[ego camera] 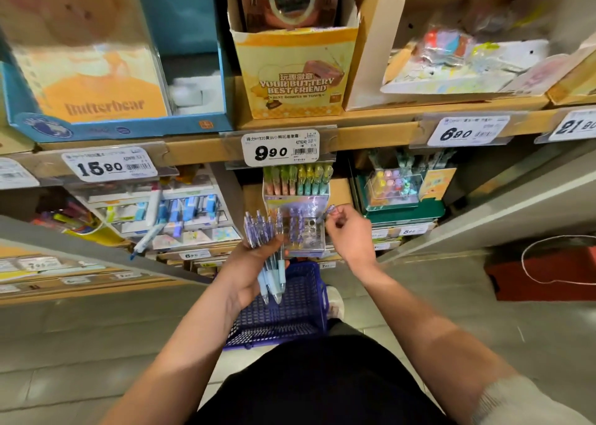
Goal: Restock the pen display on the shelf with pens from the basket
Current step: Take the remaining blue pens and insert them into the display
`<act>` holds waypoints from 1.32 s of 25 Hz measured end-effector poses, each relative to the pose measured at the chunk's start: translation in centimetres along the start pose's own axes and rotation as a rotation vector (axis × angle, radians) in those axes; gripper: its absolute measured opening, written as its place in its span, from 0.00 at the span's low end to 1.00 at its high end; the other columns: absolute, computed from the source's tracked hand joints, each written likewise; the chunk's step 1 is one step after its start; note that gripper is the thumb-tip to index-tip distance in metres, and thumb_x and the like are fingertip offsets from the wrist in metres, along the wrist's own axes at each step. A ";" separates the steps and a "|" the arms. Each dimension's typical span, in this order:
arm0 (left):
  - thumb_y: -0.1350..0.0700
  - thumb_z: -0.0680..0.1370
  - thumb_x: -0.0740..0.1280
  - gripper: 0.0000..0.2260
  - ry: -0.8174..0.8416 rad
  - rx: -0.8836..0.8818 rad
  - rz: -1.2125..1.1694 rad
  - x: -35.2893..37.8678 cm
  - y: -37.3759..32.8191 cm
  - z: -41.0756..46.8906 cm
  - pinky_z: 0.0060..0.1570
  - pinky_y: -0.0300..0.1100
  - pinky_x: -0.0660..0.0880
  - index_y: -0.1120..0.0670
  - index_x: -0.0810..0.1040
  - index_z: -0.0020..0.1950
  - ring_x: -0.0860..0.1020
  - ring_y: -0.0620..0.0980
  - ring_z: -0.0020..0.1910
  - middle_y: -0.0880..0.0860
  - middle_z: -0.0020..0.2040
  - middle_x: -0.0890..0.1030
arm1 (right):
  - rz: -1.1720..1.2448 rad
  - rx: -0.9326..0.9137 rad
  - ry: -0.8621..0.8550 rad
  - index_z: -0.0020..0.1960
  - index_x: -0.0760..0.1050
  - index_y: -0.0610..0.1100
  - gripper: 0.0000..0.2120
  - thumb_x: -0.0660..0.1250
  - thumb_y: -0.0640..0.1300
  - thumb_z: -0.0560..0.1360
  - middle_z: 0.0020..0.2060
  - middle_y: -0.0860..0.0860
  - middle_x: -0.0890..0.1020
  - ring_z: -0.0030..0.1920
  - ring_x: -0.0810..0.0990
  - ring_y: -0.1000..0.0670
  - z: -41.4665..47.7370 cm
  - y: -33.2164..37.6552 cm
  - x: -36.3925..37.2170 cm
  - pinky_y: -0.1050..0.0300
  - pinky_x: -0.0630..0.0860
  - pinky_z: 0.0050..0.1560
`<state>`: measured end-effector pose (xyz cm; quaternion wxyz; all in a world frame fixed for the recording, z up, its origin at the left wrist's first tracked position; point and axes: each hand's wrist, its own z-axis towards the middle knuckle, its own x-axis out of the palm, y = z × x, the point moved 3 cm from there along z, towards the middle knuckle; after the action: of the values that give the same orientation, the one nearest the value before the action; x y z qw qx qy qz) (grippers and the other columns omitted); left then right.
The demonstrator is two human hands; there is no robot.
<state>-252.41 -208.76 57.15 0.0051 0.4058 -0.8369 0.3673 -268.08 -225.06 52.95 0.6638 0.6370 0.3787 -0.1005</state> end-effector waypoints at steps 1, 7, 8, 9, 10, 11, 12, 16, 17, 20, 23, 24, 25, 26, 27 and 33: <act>0.55 0.67 0.76 0.27 -0.007 -0.001 -0.008 0.0 -0.1 0.1 0.49 0.49 0.83 0.60 0.78 0.64 0.86 0.54 0.49 0.58 0.56 0.86 | -0.006 -0.007 0.006 0.52 0.79 0.43 0.03 0.69 0.41 0.79 0.41 0.54 0.84 0.41 0.83 0.55 0.2 0.0 0.2 0.65 0.79 0.46; 0.56 0.67 0.76 0.27 -0.012 -0.002 -0.038 0.0 -0.6 0.7 0.40 0.45 0.83 0.63 0.79 0.64 0.86 0.51 0.40 0.57 0.49 0.87 | 0.018 -0.066 -0.023 0.50 0.78 0.46 0.02 0.69 0.41 0.78 0.41 0.54 0.83 0.41 0.83 0.55 0.6 0.6 0.2 0.67 0.77 0.46; 0.56 0.67 0.76 0.27 -0.017 0.001 -0.047 -0.1 -0.6 0.7 0.41 0.46 0.83 0.62 0.79 0.64 0.86 0.51 0.40 0.57 0.49 0.87 | 0.012 -0.078 -0.024 0.50 0.78 0.46 0.02 0.70 0.41 0.78 0.40 0.54 0.83 0.41 0.82 0.55 0.7 0.6 0.2 0.71 0.75 0.45; 0.56 0.67 0.76 0.27 -0.021 0.004 -0.054 -0.1 -0.5 0.7 0.43 0.47 0.82 0.62 0.79 0.64 0.86 0.51 0.41 0.57 0.50 0.87 | 0.002 -0.088 -0.018 0.50 0.78 0.46 0.02 0.70 0.41 0.78 0.40 0.55 0.83 0.41 0.82 0.55 0.8 0.7 0.3 0.73 0.74 0.44; 0.56 0.66 0.77 0.28 -0.025 0.004 -0.057 -0.2 -0.4 0.8 0.48 0.48 0.82 0.62 0.79 0.64 0.86 0.52 0.43 0.57 0.51 0.87 | -0.013 -0.096 -0.007 0.51 0.78 0.45 0.02 0.69 0.41 0.78 0.41 0.54 0.83 0.41 0.82 0.55 0.8 0.6 0.4 0.74 0.74 0.45; 0.56 0.66 0.77 0.28 -0.028 -0.001 -0.059 -0.3 -0.3 0.9 0.52 0.50 0.81 0.61 0.79 0.65 0.86 0.52 0.45 0.57 0.53 0.87 | -0.030 -0.100 0.006 0.52 0.79 0.43 0.03 0.69 0.41 0.78 0.41 0.53 0.83 0.41 0.83 0.55 0.8 0.5 0.6 0.72 0.76 0.46; 0.56 0.66 0.78 0.28 -0.031 -0.008 -0.061 -0.3 -0.1 0.9 0.55 0.51 0.80 0.61 0.79 0.65 0.86 0.53 0.46 0.57 0.54 0.87 | -0.046 -0.100 0.021 0.53 0.79 0.42 0.04 0.69 0.41 0.79 0.42 0.52 0.84 0.42 0.83 0.54 0.9 0.4 0.8 0.68 0.78 0.48; 0.55 0.65 0.78 0.28 -0.034 -0.017 -0.055 -0.5 0.1 0.8 0.47 0.48 0.81 0.61 0.79 0.63 0.87 0.52 0.45 0.57 0.54 0.87 | -0.108 -0.078 0.076 0.54 0.79 0.42 0.05 0.69 0.41 0.79 0.42 0.52 0.84 0.40 0.83 0.53 1.2 0.3 1.9 0.65 0.78 0.46; 0.55 0.65 0.78 0.28 -0.036 -0.019 -0.054 -0.5 0.0 0.7 0.45 0.47 0.81 0.61 0.79 0.63 0.87 0.52 0.44 0.57 0.53 0.87 | -0.131 -0.076 0.090 0.53 0.79 0.42 0.04 0.69 0.42 0.79 0.42 0.51 0.84 0.39 0.82 0.53 1.3 0.2 2.2 0.64 0.78 0.45; 0.56 0.66 0.77 0.28 -0.042 -0.021 -0.062 -0.3 0.0 0.4 0.42 0.46 0.82 0.62 0.79 0.64 0.86 0.52 0.42 0.57 0.52 0.87 | -0.186 -0.046 0.123 0.52 0.79 0.44 0.03 0.67 0.42 0.80 0.40 0.51 0.85 0.37 0.82 0.53 1.4 -0.1 2.9 0.58 0.82 0.43; 0.56 0.66 0.77 0.28 -0.043 -0.017 -0.064 0.1 -0.2 0.2 0.41 0.46 0.83 0.64 0.78 0.65 0.85 0.51 0.40 0.58 0.51 0.87 | -0.213 -0.024 0.143 0.51 0.79 0.45 0.03 0.67 0.42 0.80 0.39 0.51 0.84 0.35 0.82 0.53 1.5 -0.5 3.3 0.57 0.82 0.43; 0.56 0.67 0.77 0.28 -0.037 -0.017 -0.062 0.2 -0.2 0.2 0.41 0.46 0.83 0.64 0.77 0.65 0.85 0.51 0.40 0.59 0.51 0.87 | -0.209 -0.017 0.139 0.52 0.80 0.45 0.03 0.67 0.43 0.80 0.40 0.51 0.85 0.35 0.82 0.54 1.5 -0.7 3.2 0.58 0.82 0.44; 0.56 0.68 0.76 0.28 -0.032 -0.017 -0.057 0.4 -0.2 0.2 0.41 0.46 0.83 0.64 0.77 0.65 0.85 0.51 0.41 0.59 0.53 0.87 | -0.199 -0.011 0.131 0.52 0.80 0.45 0.04 0.67 0.43 0.80 0.40 0.52 0.85 0.36 0.82 0.54 1.5 -0.8 3.1 0.59 0.82 0.44; 0.57 0.69 0.76 0.27 -0.030 -0.019 -0.051 0.5 -0.2 0.2 0.42 0.46 0.83 0.64 0.77 0.65 0.85 0.52 0.42 0.59 0.54 0.86 | -0.187 -0.007 0.125 0.53 0.80 0.45 0.04 0.68 0.44 0.80 0.41 0.52 0.85 0.36 0.82 0.54 1.5 -0.9 3.0 0.61 0.81 0.45; 0.57 0.69 0.76 0.26 -0.030 -0.021 -0.044 0.6 -0.2 0.2 0.42 0.46 0.83 0.63 0.77 0.66 0.85 0.52 0.43 0.59 0.54 0.86 | -0.178 -0.005 0.121 0.54 0.81 0.45 0.05 0.68 0.44 0.80 0.41 0.52 0.85 0.37 0.82 0.55 1.4 -1.0 3.0 0.63 0.81 0.45; 0.58 0.71 0.75 0.25 -0.015 -0.016 -0.007 1.1 -0.4 0.1 0.45 0.48 0.82 0.62 0.77 0.66 0.85 0.52 0.43 0.59 0.56 0.86 | -0.171 -0.055 0.083 0.51 0.79 0.49 0.05 0.70 0.50 0.79 0.39 0.55 0.84 0.37 0.82 0.56 1.2 -0.5 3.1 0.67 0.78 0.40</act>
<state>-252.84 -209.74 57.69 0.0034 0.4114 -0.8384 0.3575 -265.78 -225.16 50.51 0.6537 0.5878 0.4613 -0.1198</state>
